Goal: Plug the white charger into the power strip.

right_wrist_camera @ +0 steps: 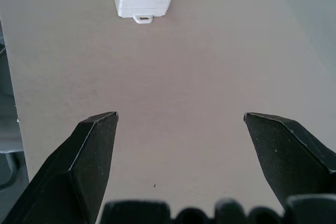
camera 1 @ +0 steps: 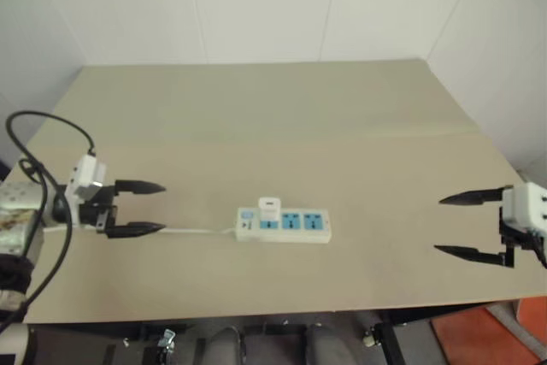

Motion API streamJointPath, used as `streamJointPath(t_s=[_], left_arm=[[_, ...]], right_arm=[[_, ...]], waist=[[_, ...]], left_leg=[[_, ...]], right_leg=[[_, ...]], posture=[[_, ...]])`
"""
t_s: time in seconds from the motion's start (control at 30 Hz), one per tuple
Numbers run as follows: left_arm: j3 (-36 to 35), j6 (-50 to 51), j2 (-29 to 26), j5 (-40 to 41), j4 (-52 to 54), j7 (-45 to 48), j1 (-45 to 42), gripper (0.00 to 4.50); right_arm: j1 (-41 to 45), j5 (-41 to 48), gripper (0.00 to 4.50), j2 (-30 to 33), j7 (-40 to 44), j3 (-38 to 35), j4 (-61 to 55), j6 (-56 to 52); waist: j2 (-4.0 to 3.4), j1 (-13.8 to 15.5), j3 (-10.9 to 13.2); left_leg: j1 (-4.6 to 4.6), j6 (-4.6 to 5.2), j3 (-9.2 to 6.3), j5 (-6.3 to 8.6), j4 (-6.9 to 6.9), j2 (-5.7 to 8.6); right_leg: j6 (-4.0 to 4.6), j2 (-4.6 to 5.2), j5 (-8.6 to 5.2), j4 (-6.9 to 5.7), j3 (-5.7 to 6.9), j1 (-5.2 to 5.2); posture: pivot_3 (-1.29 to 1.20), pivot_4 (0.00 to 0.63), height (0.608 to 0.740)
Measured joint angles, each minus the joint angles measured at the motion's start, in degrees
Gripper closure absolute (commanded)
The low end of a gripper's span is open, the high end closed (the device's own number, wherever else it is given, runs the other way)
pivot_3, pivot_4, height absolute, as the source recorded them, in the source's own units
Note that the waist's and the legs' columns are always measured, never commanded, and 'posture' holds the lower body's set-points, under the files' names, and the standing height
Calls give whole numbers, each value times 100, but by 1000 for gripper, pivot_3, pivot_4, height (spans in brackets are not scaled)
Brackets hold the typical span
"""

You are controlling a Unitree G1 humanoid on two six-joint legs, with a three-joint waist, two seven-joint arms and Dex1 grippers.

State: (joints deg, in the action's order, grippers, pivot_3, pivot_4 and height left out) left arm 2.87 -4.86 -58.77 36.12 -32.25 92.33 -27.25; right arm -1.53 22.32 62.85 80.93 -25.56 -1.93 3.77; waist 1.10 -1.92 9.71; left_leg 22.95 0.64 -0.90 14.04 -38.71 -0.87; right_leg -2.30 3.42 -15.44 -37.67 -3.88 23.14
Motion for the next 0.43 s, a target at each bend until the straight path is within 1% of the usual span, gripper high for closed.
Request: streamJointPath(t_s=[0.43], left_arm=[[76, 10, 96, -23, -110, 0, -261, 14]], right_arm=[[-213, -44, 0, -25, -254, -39, -131, 5]], waist=[[0, 53, 0]], left_leg=[[0, 0, 2, 0, -1, 0]], right_leg=[[0, -1, 0, 0, 0, -1]], posture=[[0, 150, 740]])
